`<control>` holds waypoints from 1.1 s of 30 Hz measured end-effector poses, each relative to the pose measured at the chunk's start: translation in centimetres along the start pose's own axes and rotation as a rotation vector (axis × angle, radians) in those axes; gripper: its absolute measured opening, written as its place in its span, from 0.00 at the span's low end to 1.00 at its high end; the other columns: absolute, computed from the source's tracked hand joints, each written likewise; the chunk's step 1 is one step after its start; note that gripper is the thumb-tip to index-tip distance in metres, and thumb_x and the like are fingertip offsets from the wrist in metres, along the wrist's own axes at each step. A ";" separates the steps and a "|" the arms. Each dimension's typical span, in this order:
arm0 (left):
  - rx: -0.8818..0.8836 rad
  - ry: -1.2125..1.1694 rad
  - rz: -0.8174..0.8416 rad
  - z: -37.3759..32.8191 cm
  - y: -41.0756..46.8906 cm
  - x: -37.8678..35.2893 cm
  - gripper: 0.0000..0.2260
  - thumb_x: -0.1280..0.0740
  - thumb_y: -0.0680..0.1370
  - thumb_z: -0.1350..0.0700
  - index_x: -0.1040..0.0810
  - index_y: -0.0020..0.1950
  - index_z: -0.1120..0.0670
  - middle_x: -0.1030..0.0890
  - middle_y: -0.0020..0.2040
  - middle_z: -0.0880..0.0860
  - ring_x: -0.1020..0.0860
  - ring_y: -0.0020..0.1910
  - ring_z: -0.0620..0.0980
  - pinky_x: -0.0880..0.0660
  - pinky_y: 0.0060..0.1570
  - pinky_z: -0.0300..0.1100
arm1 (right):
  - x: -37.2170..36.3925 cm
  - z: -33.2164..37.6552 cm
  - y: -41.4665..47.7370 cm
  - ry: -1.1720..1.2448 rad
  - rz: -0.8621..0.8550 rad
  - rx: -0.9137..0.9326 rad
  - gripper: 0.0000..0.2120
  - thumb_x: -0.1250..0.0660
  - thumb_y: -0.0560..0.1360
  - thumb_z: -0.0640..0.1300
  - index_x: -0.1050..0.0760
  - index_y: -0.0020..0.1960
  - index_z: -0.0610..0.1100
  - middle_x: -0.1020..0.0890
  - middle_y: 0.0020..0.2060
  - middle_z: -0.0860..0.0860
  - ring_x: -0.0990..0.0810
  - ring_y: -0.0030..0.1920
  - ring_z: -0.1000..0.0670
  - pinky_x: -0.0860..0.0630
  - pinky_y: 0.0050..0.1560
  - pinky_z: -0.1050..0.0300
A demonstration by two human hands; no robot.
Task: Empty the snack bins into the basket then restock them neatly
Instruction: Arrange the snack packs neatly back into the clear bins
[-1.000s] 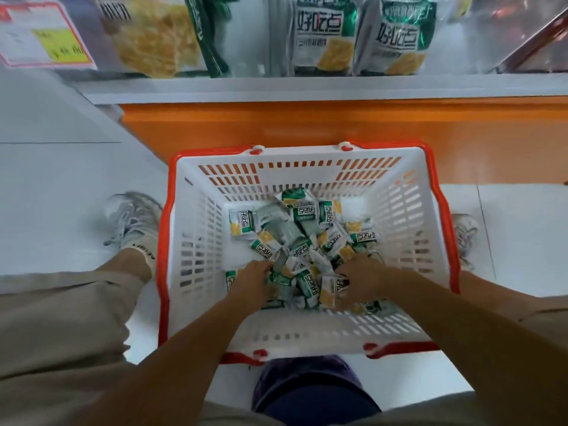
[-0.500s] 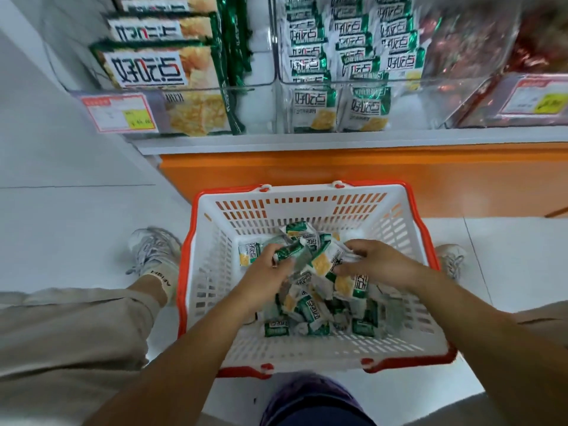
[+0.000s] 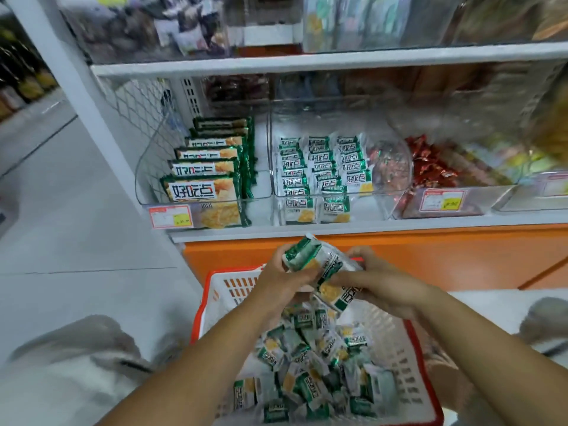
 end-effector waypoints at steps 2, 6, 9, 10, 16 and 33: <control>-0.037 0.007 0.016 -2.3 0.1 -0.7 0.31 0.23 0.71 0.60 0.32 0.70 0.46 0.21 0.59 0.58 0.15 0.47 0.56 0.18 0.46 0.53 | 1.6 1.8 -0.3 -0.008 -0.098 0.054 0.33 0.18 0.59 0.48 0.33 0.57 0.48 0.23 0.58 0.42 0.18 0.53 0.43 0.21 0.49 0.48; -0.097 -0.053 0.018 -6.8 0.1 -1.1 0.31 0.24 0.71 0.65 0.32 0.67 0.45 0.20 0.57 0.59 0.15 0.46 0.59 0.18 0.48 0.56 | 3.3 6.7 -1.1 -0.045 -0.190 0.210 0.19 0.23 0.68 0.44 0.31 0.49 0.41 0.27 0.45 0.45 0.22 0.35 0.53 0.21 0.33 0.54; -0.158 -0.065 0.005 -9.5 0.1 -0.9 0.34 0.23 0.68 0.66 0.32 0.67 0.45 0.19 0.58 0.56 0.15 0.49 0.58 0.18 0.48 0.55 | 3.3 10.2 -1.3 -0.177 -0.227 0.296 0.23 0.22 0.66 0.51 0.30 0.50 0.42 0.28 0.43 0.46 0.23 0.37 0.48 0.19 0.38 0.41; -0.185 -0.057 -0.002 -10.4 0.1 -0.8 0.35 0.23 0.68 0.67 0.32 0.67 0.44 0.18 0.58 0.55 0.16 0.50 0.57 0.18 0.48 0.54 | 3.0 11.4 -1.3 -0.204 -0.231 0.329 0.22 0.22 0.66 0.52 0.30 0.49 0.43 0.28 0.42 0.47 0.24 0.37 0.47 0.21 0.38 0.39; -0.306 -0.112 -0.088 -13.3 1.2 0.8 0.35 0.24 0.67 0.71 0.29 0.65 0.43 0.16 0.55 0.54 0.16 0.51 0.56 0.18 0.50 0.56 | 0.8 14.4 -0.4 0.003 -0.104 0.396 0.14 0.25 0.68 0.42 0.27 0.50 0.43 0.18 0.40 0.51 0.19 0.33 0.54 0.19 0.37 0.53; -0.530 -0.040 -0.159 -18.0 3.4 3.7 0.27 0.25 0.71 0.65 0.32 0.53 0.37 0.18 0.53 0.47 0.17 0.49 0.49 0.18 0.40 0.42 | 12.0 23.0 6.8 -1.290 -0.425 0.367 0.23 0.25 0.70 0.42 0.26 0.64 0.50 0.21 0.57 0.50 0.24 0.52 0.50 0.28 0.55 0.59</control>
Point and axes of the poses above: each hand's wrist, its own y-axis towards the middle knuckle, its own x-axis out of the back of the hand, z = x × y, the point moved 8 cm from there along y, towards the middle knuckle
